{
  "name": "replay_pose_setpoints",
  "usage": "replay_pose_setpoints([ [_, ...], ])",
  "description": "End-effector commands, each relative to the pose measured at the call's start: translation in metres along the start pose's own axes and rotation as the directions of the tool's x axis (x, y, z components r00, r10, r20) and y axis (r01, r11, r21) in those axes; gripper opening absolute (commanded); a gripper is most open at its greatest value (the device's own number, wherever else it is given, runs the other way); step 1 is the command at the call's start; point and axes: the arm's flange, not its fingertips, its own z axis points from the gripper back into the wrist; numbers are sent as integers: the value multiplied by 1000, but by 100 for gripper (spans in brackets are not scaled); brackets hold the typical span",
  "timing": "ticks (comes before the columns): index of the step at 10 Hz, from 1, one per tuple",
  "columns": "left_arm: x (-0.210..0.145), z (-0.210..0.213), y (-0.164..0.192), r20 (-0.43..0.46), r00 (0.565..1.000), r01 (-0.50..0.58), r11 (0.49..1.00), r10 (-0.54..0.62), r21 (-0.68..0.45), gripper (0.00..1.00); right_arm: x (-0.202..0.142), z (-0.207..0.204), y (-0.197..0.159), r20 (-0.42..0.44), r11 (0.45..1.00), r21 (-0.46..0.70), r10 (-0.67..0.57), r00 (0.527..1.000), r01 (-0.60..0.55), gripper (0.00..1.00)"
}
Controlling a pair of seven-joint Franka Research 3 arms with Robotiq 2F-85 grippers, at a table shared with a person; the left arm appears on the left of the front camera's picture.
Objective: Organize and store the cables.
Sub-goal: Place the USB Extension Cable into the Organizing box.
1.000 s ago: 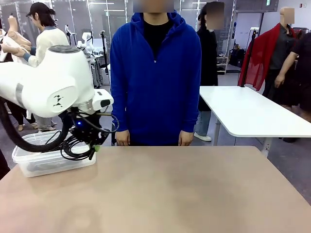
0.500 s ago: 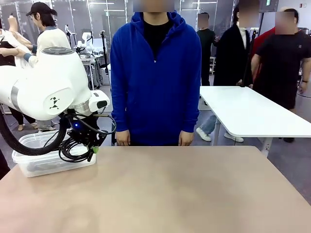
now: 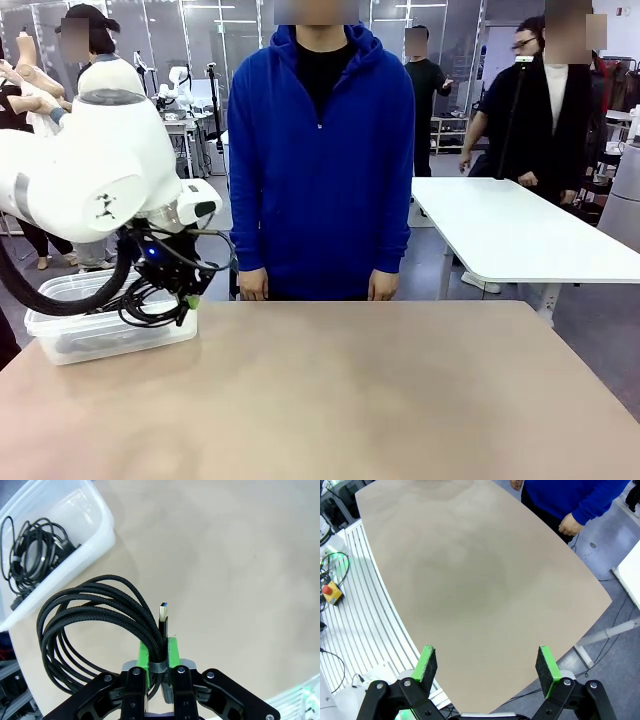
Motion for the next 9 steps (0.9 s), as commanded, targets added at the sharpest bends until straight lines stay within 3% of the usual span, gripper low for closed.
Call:
replay_pose_setpoints([
  [1,-4,23,46,19,997,70,996,-69,-57,17,1,-1,-1,6,1000,-3,9,1000,-9,100],
  [5,4,34,129,94,985,156,983,-147,-98,17,1,-1,-1,6,1000,-3,9,1000,-9,100],
  [9,11,26,201,113,992,73,988,-58,-137,17,1,-1,-1,6,1000,-3,9,1000,-9,100],
])
